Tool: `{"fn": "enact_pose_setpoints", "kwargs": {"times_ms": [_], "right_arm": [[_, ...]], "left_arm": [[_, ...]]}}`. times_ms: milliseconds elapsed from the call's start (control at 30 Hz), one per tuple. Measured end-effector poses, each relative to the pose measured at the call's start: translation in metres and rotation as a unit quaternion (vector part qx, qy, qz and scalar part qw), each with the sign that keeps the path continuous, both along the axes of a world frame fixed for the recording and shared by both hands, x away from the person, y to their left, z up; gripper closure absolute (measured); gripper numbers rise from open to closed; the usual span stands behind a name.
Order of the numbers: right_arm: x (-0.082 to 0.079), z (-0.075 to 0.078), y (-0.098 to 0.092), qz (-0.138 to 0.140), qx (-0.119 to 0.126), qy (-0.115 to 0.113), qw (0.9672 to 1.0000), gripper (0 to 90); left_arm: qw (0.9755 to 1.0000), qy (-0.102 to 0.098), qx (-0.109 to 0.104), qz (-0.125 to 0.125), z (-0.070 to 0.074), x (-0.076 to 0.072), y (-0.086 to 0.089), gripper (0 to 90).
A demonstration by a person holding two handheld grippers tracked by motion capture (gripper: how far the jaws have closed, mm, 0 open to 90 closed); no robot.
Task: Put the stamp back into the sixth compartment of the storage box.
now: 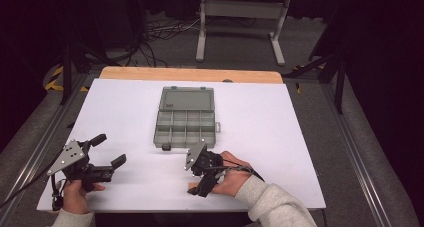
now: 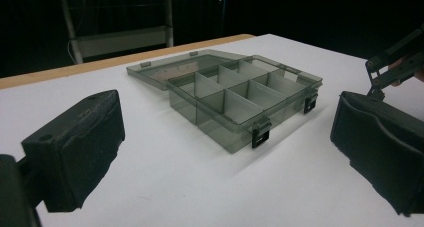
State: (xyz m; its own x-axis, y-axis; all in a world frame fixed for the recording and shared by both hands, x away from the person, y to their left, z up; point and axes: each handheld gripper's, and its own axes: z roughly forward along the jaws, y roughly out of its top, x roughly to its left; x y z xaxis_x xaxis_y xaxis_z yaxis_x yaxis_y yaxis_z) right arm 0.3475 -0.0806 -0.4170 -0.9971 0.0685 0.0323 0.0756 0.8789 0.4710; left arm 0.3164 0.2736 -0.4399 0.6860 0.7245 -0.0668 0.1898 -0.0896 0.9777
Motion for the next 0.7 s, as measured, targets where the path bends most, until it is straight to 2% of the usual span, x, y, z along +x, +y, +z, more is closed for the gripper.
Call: {"fn": "enact_pose_setpoints", "kwargs": {"times_ms": [133,333,700], "right_arm": [[-0.0011,-0.0013,0.0005,0.001,-0.008,0.003,1.0000,21.3],[-0.0032,-0.0035,0.0014,0.009,-0.024,-0.004,0.9997,22.6],[-0.0069,-0.0059,0.0021,0.022,-0.034,-0.010,0.9991,34.8]], "left_arm": [[1.0000,0.000,0.000,0.000,0.0000,0.0000,-0.0001,1.8],[1.0000,0.000,-0.001,0.000,0.0001,-0.0001,0.0002,1.8],[1.0000,0.000,-0.001,0.000,-0.0002,0.0002,0.0005,1.8]]}}
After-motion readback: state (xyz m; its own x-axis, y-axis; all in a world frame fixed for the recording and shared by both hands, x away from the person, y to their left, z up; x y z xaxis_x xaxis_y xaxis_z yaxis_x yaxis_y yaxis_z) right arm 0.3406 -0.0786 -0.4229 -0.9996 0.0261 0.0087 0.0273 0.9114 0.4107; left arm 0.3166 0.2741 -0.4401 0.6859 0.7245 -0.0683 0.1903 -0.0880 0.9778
